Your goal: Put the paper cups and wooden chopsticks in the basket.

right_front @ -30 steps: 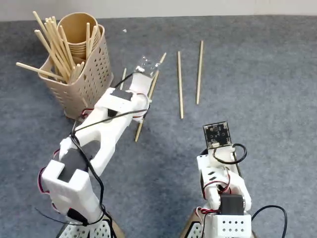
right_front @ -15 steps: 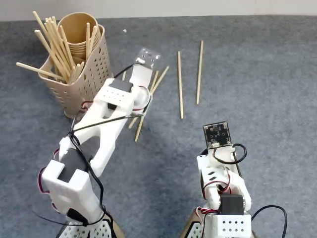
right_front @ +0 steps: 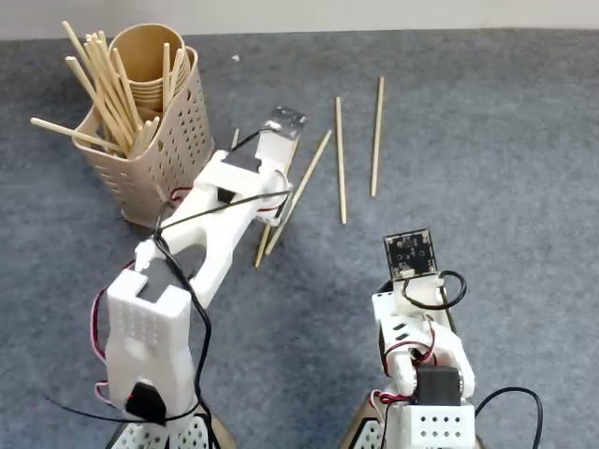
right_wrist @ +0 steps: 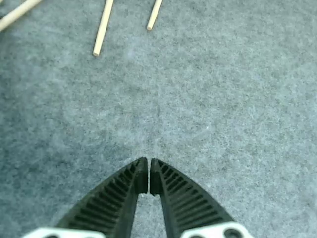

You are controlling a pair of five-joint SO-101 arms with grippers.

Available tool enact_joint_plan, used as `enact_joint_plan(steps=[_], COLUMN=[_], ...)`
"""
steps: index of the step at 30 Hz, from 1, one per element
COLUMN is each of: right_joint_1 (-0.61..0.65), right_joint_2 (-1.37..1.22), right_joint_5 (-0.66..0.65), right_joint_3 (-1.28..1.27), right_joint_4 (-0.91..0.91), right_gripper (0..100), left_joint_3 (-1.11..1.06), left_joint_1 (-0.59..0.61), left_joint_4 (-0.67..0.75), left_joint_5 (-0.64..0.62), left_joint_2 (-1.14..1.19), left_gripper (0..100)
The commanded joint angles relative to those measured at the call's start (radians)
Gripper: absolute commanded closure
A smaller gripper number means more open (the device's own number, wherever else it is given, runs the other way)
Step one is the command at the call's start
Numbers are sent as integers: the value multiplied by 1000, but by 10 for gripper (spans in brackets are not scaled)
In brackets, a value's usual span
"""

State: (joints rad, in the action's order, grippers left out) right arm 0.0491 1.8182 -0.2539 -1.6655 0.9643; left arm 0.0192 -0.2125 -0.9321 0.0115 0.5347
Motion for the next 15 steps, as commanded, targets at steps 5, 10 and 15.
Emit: enact_joint_plan(steps=[5, 10, 15], right_joint_1=[8, 8, 8], right_joint_2=[15, 15, 15], right_joint_5=[-8, -8, -8], right_joint_3=[-125, -125, -125], right_joint_4=[-13, -13, -13], right_gripper=[971, 971, 971], left_joint_3=[196, 344, 447], left_joint_1=[-15, -18, -15], left_joint_4=[-157, -293, -382], left_joint_5=[-3, -40, -55], left_joint_2=[36, 19, 24], left_gripper=[927, 821, 812])
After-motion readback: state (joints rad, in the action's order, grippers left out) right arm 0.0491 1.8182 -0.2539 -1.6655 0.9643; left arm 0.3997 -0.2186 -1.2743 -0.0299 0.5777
